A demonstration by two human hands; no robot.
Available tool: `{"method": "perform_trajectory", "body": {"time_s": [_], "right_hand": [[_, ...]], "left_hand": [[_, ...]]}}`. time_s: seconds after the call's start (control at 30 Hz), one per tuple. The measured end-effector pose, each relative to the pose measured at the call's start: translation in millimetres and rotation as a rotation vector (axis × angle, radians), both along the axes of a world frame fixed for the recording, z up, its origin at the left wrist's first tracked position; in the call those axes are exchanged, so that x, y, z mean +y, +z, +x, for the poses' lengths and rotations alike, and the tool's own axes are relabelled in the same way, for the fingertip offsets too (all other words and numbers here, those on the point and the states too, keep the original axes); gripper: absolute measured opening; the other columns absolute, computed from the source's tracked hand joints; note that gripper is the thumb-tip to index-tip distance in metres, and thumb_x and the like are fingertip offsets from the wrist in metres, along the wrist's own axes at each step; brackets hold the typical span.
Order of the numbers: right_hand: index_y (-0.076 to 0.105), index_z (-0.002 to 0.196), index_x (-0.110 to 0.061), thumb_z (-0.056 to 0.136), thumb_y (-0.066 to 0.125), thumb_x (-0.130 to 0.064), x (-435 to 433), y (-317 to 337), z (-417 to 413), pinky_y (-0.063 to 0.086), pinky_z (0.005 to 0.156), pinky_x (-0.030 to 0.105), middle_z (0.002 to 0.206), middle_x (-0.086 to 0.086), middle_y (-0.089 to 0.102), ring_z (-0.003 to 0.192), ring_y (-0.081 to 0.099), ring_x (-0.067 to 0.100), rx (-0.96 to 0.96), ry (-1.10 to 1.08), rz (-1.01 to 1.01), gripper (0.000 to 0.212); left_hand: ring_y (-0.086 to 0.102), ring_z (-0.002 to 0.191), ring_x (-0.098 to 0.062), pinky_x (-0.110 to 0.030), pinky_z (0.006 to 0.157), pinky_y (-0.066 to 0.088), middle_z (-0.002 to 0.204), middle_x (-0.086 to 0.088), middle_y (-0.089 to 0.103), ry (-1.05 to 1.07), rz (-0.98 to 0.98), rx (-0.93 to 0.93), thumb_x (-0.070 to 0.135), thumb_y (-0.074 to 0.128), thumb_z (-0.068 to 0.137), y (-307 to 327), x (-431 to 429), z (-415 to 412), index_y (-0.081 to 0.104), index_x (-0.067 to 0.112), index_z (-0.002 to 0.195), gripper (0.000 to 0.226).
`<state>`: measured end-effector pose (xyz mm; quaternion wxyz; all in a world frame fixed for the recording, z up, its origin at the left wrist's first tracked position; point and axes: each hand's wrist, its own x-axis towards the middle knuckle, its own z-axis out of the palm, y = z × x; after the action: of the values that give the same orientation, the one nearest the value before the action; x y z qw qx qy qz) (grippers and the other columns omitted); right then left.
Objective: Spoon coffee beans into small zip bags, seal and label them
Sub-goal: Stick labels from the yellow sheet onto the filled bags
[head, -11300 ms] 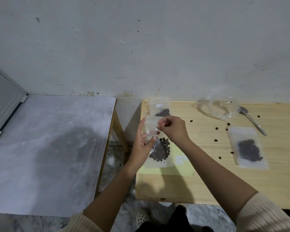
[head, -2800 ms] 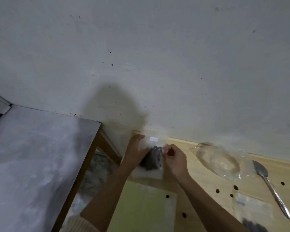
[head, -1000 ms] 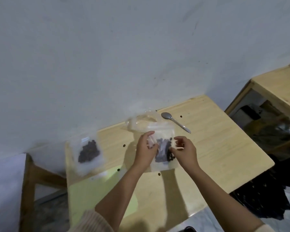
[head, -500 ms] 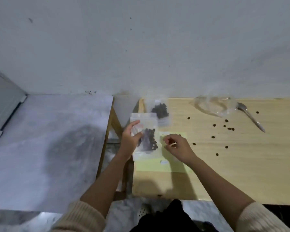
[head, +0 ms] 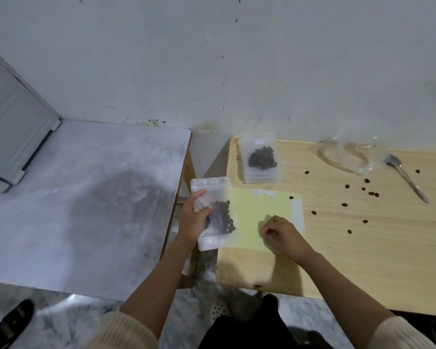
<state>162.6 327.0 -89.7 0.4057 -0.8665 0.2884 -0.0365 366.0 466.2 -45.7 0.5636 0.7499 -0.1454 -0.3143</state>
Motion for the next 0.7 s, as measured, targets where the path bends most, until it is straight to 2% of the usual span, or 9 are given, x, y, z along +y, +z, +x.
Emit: {"method": "perform_trajectory", "body": {"time_s": [0.03, 0.1, 0.17, 0.23, 0.33, 0.43, 0.57, 0.7], "right_hand": [[0.067, 0.075, -0.015, 0.08, 0.062, 0.003, 0, 2, 2, 0.039, 0.074, 0.014, 0.082, -0.002, 0.058, 0.081, 0.056, 0.01, 0.006, -0.04, 0.032, 0.019], [0.063, 0.074, -0.014, 0.083, 0.06, 0.002, -1, 13, 10, 0.044, 0.073, 0.015, 0.083, 0.002, 0.064, 0.08, 0.06, 0.015, -0.04, -0.189, 0.14, 0.019], [0.063, 0.074, -0.011, 0.085, 0.062, -0.002, -5, 29, 23, 0.044, 0.068, 0.014, 0.081, 0.006, 0.067, 0.074, 0.06, 0.014, -0.135, -0.331, 0.215, 0.014], [0.065, 0.074, -0.013, 0.085, 0.063, -0.004, -11, 48, 39, 0.044, 0.065, 0.013, 0.08, 0.006, 0.068, 0.068, 0.059, 0.009, -0.215, -0.392, 0.249, 0.014], [0.068, 0.074, -0.022, 0.083, 0.065, -0.003, -17, 77, 61, 0.045, 0.066, 0.008, 0.082, -0.004, 0.069, 0.064, 0.06, -0.001, -0.286, -0.38, 0.272, 0.021], [0.07, 0.075, -0.026, 0.082, 0.068, -0.006, -18, 94, 76, 0.049, 0.069, 0.011, 0.076, -0.009, 0.068, 0.065, 0.062, -0.001, -0.306, -0.35, 0.282, 0.021], [0.07, 0.079, -0.018, 0.077, 0.072, -0.005, -15, 107, 86, 0.053, 0.071, 0.02, 0.068, -0.003, 0.066, 0.059, 0.062, 0.002, -0.313, -0.385, 0.29, 0.013], [0.068, 0.074, -0.021, 0.075, 0.075, -0.004, -16, 115, 88, 0.055, 0.073, 0.027, 0.065, -0.003, 0.064, 0.064, 0.064, 0.013, -0.312, -0.417, 0.297, 0.018]], "left_hand": [[0.056, 0.052, 0.01, -0.014, 0.053, 0.047, 0.074, 0.016, 0.062, -0.025, -0.014, 0.008, -0.01, 0.056, 0.085, 2, -1, -1, 0.055, 0.011, 0.124, 0.044], [0.058, 0.063, 0.012, -0.012, 0.058, 0.048, 0.095, 0.009, 0.062, -0.092, -0.036, 0.012, -0.009, 0.056, 0.086, 6, -3, -2, 0.052, 0.01, 0.128, 0.047], [0.058, 0.095, 0.009, -0.012, 0.075, 0.05, 0.124, 0.004, 0.056, -0.169, -0.062, 0.019, -0.006, 0.059, 0.086, 9, -4, -4, 0.051, 0.016, 0.13, 0.051], [0.047, 0.122, -0.004, -0.016, 0.091, 0.045, 0.135, 0.006, 0.05, -0.227, -0.105, 0.034, -0.007, 0.061, 0.084, 10, -7, -6, 0.053, 0.021, 0.129, 0.054], [0.048, 0.119, -0.002, -0.013, 0.086, 0.047, 0.13, 0.008, 0.052, -0.261, -0.163, 0.074, -0.017, 0.058, 0.08, 19, -15, -10, 0.055, 0.02, 0.125, 0.059], [0.048, 0.121, -0.006, -0.014, 0.08, 0.049, 0.132, 0.005, 0.051, -0.309, -0.192, 0.084, -0.017, 0.059, 0.078, 26, -23, -13, 0.057, 0.025, 0.121, 0.06], [0.04, 0.131, -0.009, -0.026, 0.098, 0.045, 0.131, 0.013, 0.053, -0.365, -0.221, 0.093, -0.009, 0.066, 0.079, 31, -31, -13, 0.058, 0.026, 0.122, 0.056], [0.036, 0.134, -0.007, -0.028, 0.105, 0.04, 0.134, 0.013, 0.052, -0.389, -0.247, 0.085, -0.005, 0.067, 0.08, 39, -36, -16, 0.058, 0.031, 0.12, 0.055]]}}
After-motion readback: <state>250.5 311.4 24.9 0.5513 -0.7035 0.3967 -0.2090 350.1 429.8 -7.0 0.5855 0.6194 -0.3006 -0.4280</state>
